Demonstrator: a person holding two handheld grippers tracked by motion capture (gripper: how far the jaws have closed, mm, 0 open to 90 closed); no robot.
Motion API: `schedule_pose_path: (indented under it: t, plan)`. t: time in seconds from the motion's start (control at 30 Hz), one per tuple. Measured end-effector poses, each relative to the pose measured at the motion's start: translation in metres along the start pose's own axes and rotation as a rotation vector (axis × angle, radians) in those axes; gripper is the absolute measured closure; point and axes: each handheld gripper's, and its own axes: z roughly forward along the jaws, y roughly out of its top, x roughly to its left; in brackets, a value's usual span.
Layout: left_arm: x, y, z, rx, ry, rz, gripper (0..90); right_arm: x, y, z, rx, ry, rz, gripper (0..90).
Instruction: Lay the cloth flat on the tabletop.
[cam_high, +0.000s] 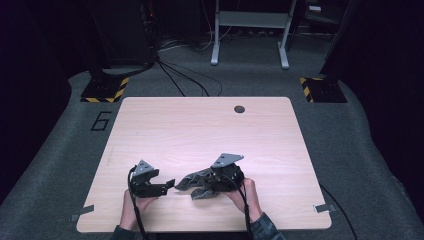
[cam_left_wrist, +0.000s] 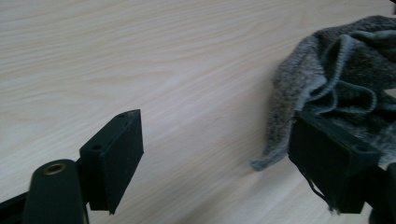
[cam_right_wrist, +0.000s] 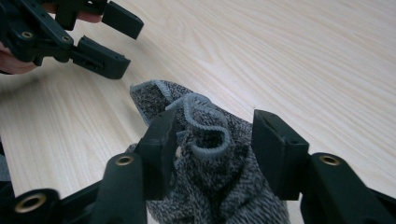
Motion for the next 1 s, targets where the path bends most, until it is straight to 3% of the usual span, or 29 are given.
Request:
schedule_pose_path:
  t: [0.23,0.33,0.37,0.53,0.7,1.0]
  plan:
    - [-0.017,0.000,0.015,0.042,-0.026,0.122,37.2,0.001,0.000,0.011,0.037,-0.026,-0.015,61.5]
    - [-0.021,-0.001,0.024,0.070,-0.026,0.141,50.8,0.000,-0.003,0.012,0.032,-0.028,-0.013,69.4]
    - [-0.022,-0.001,0.027,0.075,-0.015,0.141,63.8,0.000,-0.003,0.011,0.034,-0.035,-0.012,72.6]
    - [-0.025,-0.002,0.032,0.097,-0.038,0.143,79.9,-0.004,-0.007,0.006,0.020,-0.049,-0.010,78.9]
    - [-0.023,-0.003,0.030,0.083,-0.021,0.140,86.7,-0.009,-0.011,-0.004,-0.019,-0.080,0.024,80.9]
    - [-0.016,-0.004,0.020,0.039,0.023,0.110,87.1,-0.026,-0.021,-0.029,-0.070,-0.133,0.068,81.6]
